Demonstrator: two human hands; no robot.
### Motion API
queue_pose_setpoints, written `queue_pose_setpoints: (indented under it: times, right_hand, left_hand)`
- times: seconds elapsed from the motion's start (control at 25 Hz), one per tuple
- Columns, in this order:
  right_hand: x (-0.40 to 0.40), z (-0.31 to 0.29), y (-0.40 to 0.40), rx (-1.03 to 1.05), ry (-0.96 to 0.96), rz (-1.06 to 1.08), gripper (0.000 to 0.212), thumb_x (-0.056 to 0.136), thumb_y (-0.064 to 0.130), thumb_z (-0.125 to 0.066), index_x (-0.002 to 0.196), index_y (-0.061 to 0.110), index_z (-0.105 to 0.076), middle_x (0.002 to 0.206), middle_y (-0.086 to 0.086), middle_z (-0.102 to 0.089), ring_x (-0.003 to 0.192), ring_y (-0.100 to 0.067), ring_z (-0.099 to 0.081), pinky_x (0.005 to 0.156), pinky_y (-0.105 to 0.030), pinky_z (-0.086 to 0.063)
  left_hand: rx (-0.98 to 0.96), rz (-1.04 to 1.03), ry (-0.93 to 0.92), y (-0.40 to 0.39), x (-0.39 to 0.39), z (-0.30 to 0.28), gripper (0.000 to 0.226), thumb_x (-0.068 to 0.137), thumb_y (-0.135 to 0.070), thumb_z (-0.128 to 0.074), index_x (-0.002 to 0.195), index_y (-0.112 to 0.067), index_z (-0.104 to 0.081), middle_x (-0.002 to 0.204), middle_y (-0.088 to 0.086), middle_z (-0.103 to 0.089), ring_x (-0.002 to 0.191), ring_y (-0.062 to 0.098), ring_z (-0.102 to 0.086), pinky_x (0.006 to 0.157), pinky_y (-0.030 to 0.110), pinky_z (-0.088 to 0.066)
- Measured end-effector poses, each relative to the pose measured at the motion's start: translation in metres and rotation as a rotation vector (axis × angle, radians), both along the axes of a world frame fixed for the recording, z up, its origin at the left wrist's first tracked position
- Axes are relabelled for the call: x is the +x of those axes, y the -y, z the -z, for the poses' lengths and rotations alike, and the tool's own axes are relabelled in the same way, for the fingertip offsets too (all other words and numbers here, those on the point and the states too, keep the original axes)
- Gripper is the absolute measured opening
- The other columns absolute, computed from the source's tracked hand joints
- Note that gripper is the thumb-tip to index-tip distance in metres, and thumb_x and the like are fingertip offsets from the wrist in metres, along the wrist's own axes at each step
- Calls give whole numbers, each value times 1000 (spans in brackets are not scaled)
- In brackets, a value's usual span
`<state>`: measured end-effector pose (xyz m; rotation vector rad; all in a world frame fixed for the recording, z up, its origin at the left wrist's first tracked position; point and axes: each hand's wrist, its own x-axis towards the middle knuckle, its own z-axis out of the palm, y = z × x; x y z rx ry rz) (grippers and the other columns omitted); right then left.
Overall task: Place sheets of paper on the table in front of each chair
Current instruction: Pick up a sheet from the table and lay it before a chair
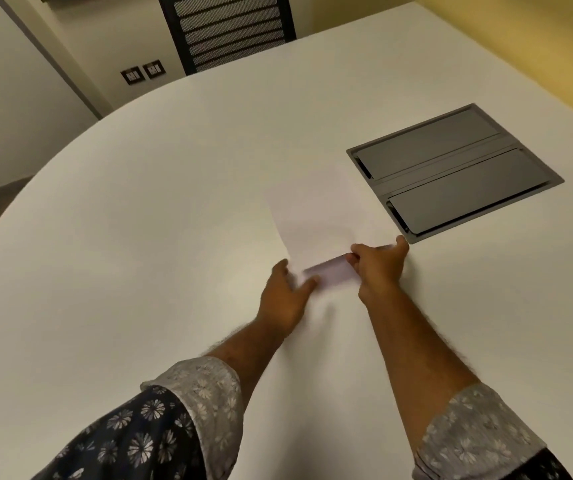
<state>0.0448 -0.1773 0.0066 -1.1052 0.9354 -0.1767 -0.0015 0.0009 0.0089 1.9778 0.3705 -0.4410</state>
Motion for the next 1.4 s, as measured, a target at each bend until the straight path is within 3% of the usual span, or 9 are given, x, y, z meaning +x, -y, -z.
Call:
queue_pose_setpoints:
  times: [0.12, 0.2, 0.36, 0.48, 0.6, 0.76, 1.0, 1.12, 1.4]
  right_hand:
    - [-10, -18, 8, 134, 81, -25, 107, 83, -20, -73, 164, 25, -20, 129, -17, -58, 91, -28, -72, 60, -29, -64]
    - [-28, -28, 8, 154, 113, -74, 106, 84, -20, -72, 164, 29, -21, 122, -15, -66, 92, -28, -73, 61, -29, -63]
    - [-79, -38, -6, 154, 154, -177, 103, 87, -16, -72, 162, 37, -26, 129, -12, -67, 102, -28, -74, 68, -32, -64]
    - [-112, -38, -24, 103, 147, -215, 96, 85, -13, -76, 158, 35, -36, 126, -9, -71, 105, -27, -75, 70, -34, -64]
    - [-135, -46, -45, 86, 116, -148, 71, 90, -2, -77, 148, 28, -51, 118, -6, -71, 101, -23, -75, 67, -28, -64]
    - [-152, -62, -84, -17, 58, -255, 30, 94, 5, -74, 112, 29, -72, 110, -5, -76, 97, -20, -74, 65, -28, -62]
    - [-188, -81, -186, -192, 87, -517, 17, 96, 5, -71, 102, 21, -74, 105, -7, -79, 89, -22, -76, 65, -31, -61]
    - [-207, -80, -236, -160, 91, -536, 15, 97, 5, -71, 103, 19, -73, 108, -9, -76, 93, -27, -76, 65, -31, -65]
    - [-233, -80, -349, -144, 80, -575, 12, 98, 3, -70, 99, 15, -73, 108, -11, -73, 95, -32, -75, 64, -30, -65]
  left_hand:
    - [-653, -526, -244, 1, 9, -19, 77, 88, -75, -57, 138, -17, -46, 133, 16, -60, 108, 34, -74, 90, 48, -63]
    - [-864, -585, -279, -8, 16, -34, 75, 91, -73, -55, 131, -10, -50, 123, 23, -68, 99, 37, -78, 77, 46, -65]
    - [-642, -401, -174, -22, 5, -54, 35, 94, -23, -73, 127, -12, -68, 107, 6, -81, 91, 24, -79, 65, 32, -63]
    - [-491, -351, -33, -43, -14, -56, 37, 90, -2, -69, 122, -21, -66, 108, -2, -79, 88, 15, -78, 65, 29, -62]
    - [-408, -292, 96, -78, -39, -66, 41, 89, -2, -69, 117, -32, -64, 110, -9, -76, 89, 5, -76, 70, 22, -60]
    - [-324, -263, 168, -137, -70, -80, 44, 88, -4, -69, 117, -37, -64, 110, -15, -76, 93, 2, -74, 69, 15, -58]
    - [-307, -327, 241, -250, -121, -107, 38, 92, -9, -71, 125, -28, -66, 118, -6, -76, 107, 16, -74, 92, 37, -61]
    - [-368, -351, 233, -297, -150, -118, 32, 92, -19, -76, 121, -31, -69, 116, -8, -78, 104, 16, -76, 91, 37, -62]
    - [-356, -310, 118, -415, -208, -105, 54, 86, -20, -81, 136, -28, -62, 124, -9, -75, 113, 14, -73, 101, 43, -58]
